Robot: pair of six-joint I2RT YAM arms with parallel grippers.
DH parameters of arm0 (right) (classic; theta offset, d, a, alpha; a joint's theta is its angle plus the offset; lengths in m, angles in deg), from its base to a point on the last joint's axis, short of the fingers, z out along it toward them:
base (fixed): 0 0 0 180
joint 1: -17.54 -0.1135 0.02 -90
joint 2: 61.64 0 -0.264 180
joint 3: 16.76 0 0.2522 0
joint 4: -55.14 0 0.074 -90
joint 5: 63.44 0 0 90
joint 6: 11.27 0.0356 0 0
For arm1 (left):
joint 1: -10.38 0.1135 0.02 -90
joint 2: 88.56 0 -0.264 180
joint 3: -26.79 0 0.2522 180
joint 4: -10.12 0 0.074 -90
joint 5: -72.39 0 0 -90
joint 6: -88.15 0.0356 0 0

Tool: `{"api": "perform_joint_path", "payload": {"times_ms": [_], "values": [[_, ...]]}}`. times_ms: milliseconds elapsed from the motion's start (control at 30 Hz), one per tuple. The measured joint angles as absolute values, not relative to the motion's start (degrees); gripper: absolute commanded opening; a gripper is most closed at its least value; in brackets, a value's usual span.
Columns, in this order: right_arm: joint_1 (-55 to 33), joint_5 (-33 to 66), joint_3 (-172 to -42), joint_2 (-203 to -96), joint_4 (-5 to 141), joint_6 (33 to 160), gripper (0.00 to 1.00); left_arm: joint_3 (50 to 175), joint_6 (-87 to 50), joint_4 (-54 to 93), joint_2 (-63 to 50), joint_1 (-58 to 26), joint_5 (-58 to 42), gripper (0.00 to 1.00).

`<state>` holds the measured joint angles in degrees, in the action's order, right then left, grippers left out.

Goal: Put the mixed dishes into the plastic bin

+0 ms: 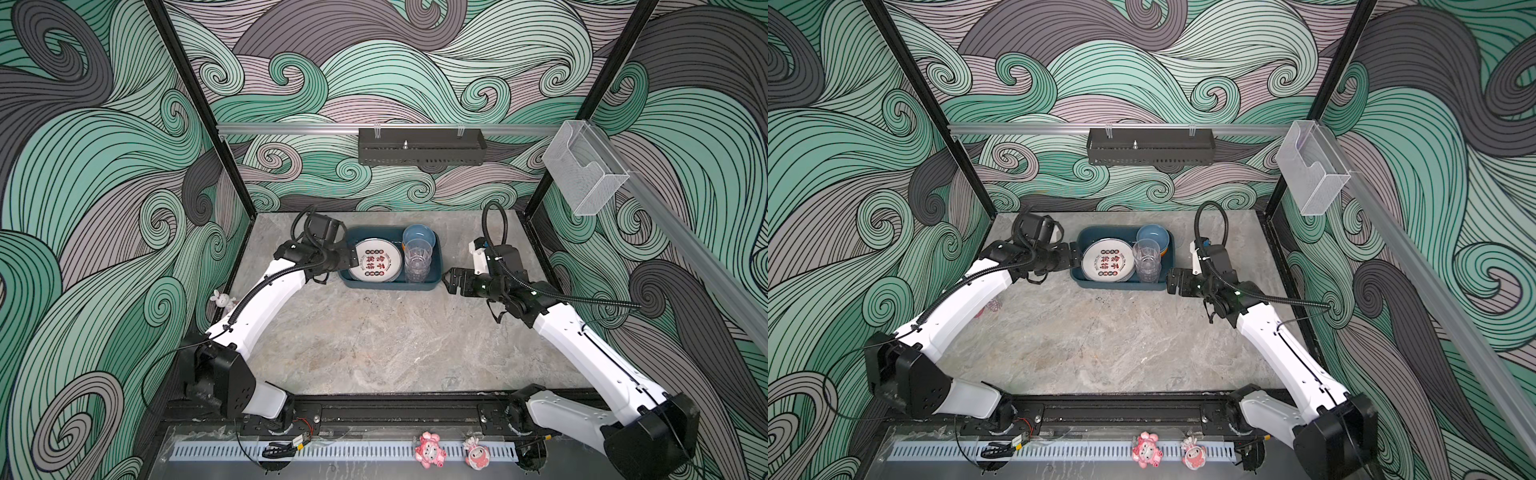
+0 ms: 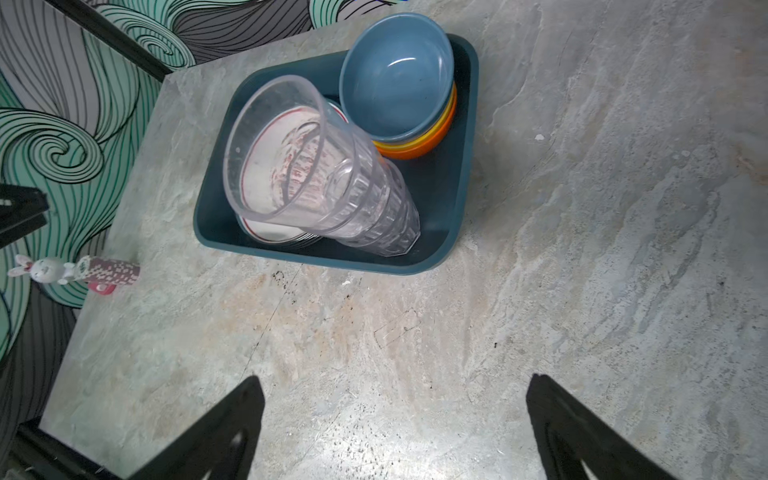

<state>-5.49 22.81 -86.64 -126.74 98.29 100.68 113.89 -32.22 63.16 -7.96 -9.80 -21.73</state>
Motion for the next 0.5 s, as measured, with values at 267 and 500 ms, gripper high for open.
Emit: {"api": "perform_joint_path", "payload": {"times_ms": [267,500], "values": [[-3.63,38.63,-87.97,-131.48,95.6,101.49,1.0,101.41,-30.25,53.94,-13.36,-2.81,-35.26,0.99],[-2.14,62.89,-82.86,-140.38,79.3,93.1,1.0,92.58,-24.26,40.06,-9.91,2.4,-49.18,0.99]]}}
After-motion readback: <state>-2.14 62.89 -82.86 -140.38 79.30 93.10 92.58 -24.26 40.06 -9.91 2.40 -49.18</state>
